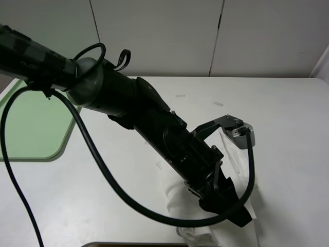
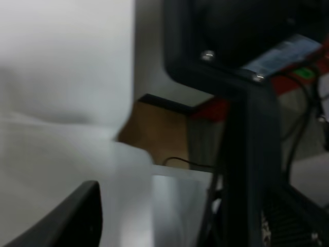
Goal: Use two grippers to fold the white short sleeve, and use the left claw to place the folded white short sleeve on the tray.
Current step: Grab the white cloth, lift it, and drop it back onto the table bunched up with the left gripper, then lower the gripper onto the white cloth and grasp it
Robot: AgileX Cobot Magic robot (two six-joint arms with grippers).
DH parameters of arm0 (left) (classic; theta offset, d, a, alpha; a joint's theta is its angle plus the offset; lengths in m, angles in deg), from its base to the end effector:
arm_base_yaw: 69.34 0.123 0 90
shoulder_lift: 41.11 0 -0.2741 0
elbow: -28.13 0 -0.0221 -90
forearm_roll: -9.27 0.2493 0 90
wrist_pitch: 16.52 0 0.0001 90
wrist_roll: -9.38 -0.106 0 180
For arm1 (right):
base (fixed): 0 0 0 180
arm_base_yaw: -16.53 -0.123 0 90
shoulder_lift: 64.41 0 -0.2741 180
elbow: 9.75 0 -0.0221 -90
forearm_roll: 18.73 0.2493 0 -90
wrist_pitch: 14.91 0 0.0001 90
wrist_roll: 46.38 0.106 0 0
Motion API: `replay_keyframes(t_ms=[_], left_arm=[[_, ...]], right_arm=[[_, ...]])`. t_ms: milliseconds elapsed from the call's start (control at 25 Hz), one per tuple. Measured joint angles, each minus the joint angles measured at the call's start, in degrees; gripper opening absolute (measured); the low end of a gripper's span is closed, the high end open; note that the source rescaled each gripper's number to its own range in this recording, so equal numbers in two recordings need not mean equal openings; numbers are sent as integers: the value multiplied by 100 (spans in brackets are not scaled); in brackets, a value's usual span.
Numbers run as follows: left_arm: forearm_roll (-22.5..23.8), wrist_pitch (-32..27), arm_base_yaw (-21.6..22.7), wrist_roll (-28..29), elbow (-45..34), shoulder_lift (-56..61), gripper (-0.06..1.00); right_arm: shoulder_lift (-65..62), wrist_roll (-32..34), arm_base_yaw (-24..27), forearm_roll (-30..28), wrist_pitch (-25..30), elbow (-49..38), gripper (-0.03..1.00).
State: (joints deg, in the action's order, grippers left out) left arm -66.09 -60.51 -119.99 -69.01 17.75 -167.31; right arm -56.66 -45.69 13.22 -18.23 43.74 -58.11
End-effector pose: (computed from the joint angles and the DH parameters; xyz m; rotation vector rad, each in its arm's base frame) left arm 0.1910 -0.3453 0.1102 1.5524 2.1889 -1.2167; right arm 0.0192 0.0019 0.2728 -0.0460 2.0028 0.0551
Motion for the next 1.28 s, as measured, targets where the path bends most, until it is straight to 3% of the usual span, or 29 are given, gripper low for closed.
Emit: replay_keyframes(t_ms=[160, 320, 440, 560, 680, 920, 1040, 1280], left_arm=[[-33, -495, 0, -246, 0, 0, 63], [-35, -366, 0, -122, 0, 9, 63], [-35, 4, 15, 274, 0, 80, 63], [36, 510, 190, 1127, -4, 476, 63], [116, 587, 386, 1642, -81, 782, 63], [219, 1235, 831, 1944, -954, 1499, 76], [159, 1649, 1045, 1970, -1847, 1998, 83], [-816, 1833, 1191, 1936, -3022, 2146, 84]], right_arm=[[0, 0, 0, 0, 0, 0, 100], [0, 0, 0, 0, 0, 0, 100], [0, 0, 0, 0, 0, 0, 100], [0, 0, 0, 0, 0, 0, 100], [0, 0, 0, 0, 0, 0, 100], [0, 0, 0, 0, 0, 0, 100], [0, 0, 0, 0, 0, 0, 100], [0, 0, 0, 0, 0, 0, 100]])
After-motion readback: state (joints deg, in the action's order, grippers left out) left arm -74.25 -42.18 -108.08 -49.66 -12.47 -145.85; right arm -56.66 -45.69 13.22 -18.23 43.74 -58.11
